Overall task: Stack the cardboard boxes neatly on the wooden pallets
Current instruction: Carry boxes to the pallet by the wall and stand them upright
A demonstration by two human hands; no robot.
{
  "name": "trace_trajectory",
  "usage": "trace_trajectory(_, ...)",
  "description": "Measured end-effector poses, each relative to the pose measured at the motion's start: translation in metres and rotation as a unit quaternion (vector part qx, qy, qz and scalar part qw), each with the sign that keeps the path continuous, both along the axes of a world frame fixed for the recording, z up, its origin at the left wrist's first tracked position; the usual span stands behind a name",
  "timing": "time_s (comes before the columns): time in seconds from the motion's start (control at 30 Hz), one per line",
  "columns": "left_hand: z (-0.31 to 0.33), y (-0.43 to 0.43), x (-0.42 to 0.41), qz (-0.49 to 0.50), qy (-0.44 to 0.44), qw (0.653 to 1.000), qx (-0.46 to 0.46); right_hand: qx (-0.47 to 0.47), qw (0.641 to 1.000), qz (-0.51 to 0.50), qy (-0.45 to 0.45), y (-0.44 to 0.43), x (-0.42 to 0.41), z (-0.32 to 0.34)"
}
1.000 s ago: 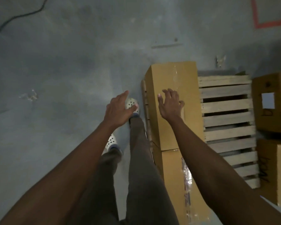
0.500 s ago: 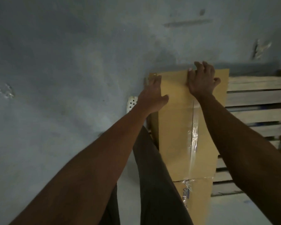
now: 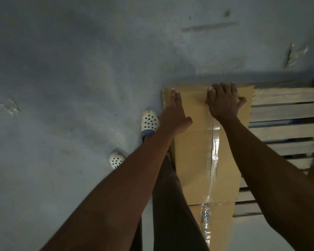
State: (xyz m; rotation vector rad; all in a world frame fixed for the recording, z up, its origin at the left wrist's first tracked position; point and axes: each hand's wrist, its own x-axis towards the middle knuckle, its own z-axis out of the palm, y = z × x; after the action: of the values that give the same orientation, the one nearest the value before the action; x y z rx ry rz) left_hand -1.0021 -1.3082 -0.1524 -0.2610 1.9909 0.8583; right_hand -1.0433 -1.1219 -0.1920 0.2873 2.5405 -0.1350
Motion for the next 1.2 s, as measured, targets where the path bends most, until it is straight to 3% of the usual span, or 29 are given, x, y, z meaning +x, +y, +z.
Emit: trace_trajectory(1.2,-0.008,-0.012,0.032,-0.022,0.012,0.999,0.019,0.017,0.999,0.012,-0.035,0.006,0.021,0.007)
